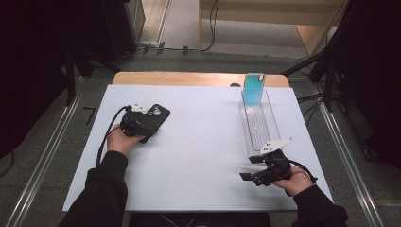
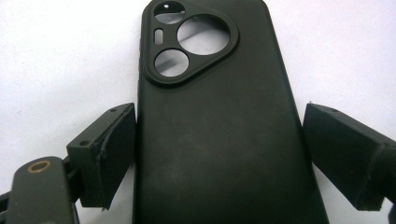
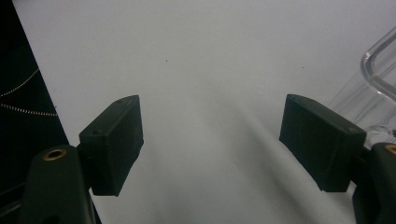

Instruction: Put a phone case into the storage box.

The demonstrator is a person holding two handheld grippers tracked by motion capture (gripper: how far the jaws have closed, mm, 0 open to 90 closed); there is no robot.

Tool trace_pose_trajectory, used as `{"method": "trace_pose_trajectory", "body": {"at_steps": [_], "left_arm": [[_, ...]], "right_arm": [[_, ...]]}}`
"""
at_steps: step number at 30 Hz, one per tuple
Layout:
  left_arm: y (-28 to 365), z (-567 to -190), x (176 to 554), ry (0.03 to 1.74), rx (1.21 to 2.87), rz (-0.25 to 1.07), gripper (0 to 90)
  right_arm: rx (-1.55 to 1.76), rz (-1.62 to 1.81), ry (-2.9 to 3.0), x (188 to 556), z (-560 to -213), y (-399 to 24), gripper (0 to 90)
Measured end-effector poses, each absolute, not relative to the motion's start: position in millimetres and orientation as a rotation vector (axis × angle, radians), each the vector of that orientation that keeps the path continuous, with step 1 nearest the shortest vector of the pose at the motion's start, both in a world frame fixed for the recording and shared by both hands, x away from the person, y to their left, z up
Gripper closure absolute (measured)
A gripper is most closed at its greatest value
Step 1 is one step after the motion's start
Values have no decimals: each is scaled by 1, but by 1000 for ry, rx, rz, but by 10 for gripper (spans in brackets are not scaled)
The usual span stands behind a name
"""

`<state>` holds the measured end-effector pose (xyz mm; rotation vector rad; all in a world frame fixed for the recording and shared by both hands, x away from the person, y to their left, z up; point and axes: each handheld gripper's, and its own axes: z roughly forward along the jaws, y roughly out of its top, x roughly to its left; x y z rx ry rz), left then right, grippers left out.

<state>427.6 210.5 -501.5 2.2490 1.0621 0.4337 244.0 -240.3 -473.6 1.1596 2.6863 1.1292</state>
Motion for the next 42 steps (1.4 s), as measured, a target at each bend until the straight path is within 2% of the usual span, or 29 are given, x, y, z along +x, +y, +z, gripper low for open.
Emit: {"method": "trace_pose_trajectory", "body": {"at_steps": [6, 17, 31, 42], "left_arm": [[209, -500, 428, 1091, 2249, 431, 142], [211, -493, 430, 1121, 2224, 344, 150], [201, -451, 414, 1039, 2168, 244, 149], [187, -434, 393, 1012, 2151, 163, 148]], "right_arm": [[1133, 1139, 2681, 244, -474, -239, 196], [1078, 1185, 2660, 243, -473, -238, 195], [1031, 1213, 2665, 241, -469, -239, 190], [994, 1272, 2624, 239, -458, -237, 189]]}}
